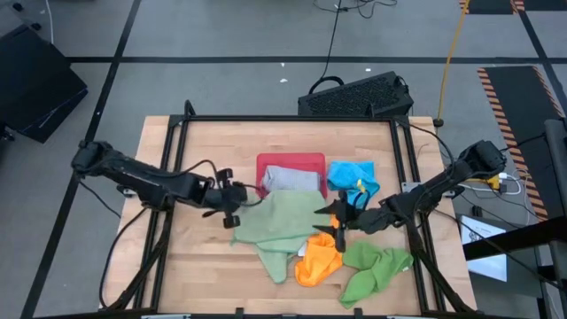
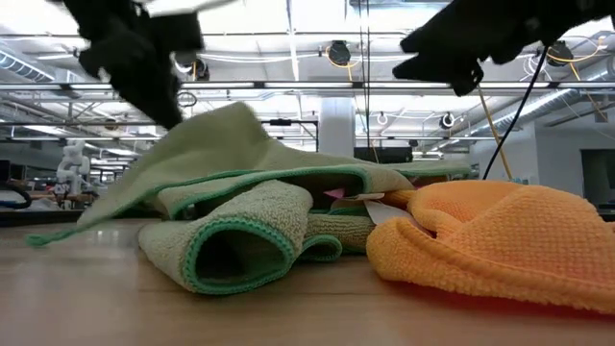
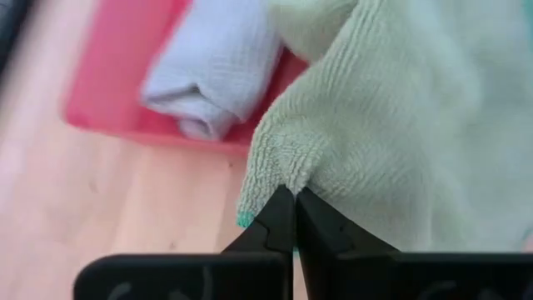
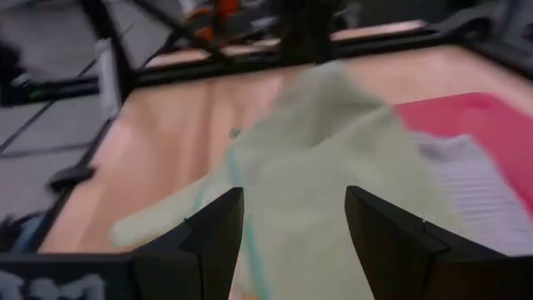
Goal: Fold microfiber towels
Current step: Fold the light green microfiber cloth
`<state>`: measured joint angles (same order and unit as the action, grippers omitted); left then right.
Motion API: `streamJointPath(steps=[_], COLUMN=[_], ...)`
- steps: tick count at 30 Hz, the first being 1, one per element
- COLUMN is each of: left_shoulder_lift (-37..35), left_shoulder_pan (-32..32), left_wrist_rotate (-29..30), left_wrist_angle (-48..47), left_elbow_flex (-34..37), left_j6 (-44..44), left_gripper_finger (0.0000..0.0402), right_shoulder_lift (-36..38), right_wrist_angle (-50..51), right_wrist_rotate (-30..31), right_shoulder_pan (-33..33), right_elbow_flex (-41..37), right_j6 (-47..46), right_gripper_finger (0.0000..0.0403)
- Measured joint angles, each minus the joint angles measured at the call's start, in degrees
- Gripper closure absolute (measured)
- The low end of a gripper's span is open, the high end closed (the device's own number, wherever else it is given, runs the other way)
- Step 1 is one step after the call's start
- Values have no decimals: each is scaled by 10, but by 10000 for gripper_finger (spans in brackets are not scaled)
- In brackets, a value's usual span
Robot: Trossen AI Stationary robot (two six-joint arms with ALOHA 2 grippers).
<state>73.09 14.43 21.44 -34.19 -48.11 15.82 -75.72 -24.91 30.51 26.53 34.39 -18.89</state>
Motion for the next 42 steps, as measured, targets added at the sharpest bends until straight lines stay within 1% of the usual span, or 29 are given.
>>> streamJointPath(steps=[1, 3, 7, 9, 11, 13, 17, 20, 22, 24, 27, 28, 31, 34, 36, 39, 41, 42], left_shoulder_lift=[-2, -2, -2, -2, -2, -1, -1, -1, 0, 1, 1, 1, 1, 1, 1, 1, 1, 1], left_shoulder_pan=[14, 38, 87, 109, 133, 153, 192, 214, 223, 230, 238, 239, 243, 247, 247, 247, 247, 247], left_wrist_rotate=[14, 37, 79, 99, 118, 132, 158, 163, 166, 175, 177, 176, 176, 177, 176, 175, 161, 151], left_wrist_angle=[-17, -27, -38, -35, -38, -36, -35, -31, -35, -32, -32, -32, -33, -32, -32, -23, -7, 7], left_elbow_flex=[-13, -41, -85, -103, -118, -133, -152, -154, -154, -154, -154, -154, -154, -154, -154, -154, -154, -151], left_j6=[4, 8, 3, -8, -18, -22, -26, -25, -16, -6, 1, 3, 4, 5, 8, 14, 15, 19], left_gripper_finger=[396, 397, 396, 395, 395, 398, 395, 396, 398, 396, 393, 394, 398, 392, 390, 396, 398, 396], right_shoulder_lift=[-6, -19, -62, -88, -106, -126, -159, -186, -205, -230, -264, -274, -293, -294, -291, -290, -287, -283], right_wrist_angle=[-18, -47, -111, -142, -147, -146, -106, -60, -22, 3, 40, 44, 50, 61, 77, 87, 95, 104], right_wrist_rotate=[10, 13, 10, 9, 4, -21, -90, -113, -126, -152, -197, -203, -203, -203, -202, -202, -202, -202], right_shoulder_pan=[-3, -10, -28, -39, -50, -65, -86, -93, -96, -101, -105, -104, -103, -106, -108, -108, -108, -108], right_elbow_flex=[-3, -3, 23, 50, 76, 114, 193, 258, 298, 340, 387, 397, 411, 411, 411, 411, 411, 411], right_j6=[0, 6, 35, 52, 60, 62, 97, 135, 153, 159, 163, 166, 177, 176, 170, 175, 193, 205], right_gripper_finger=[201, 201, 195, 187, 176, 162, 131, 117, 115, 116, 126, 130, 148, 187, 229, 312, 371, 386])
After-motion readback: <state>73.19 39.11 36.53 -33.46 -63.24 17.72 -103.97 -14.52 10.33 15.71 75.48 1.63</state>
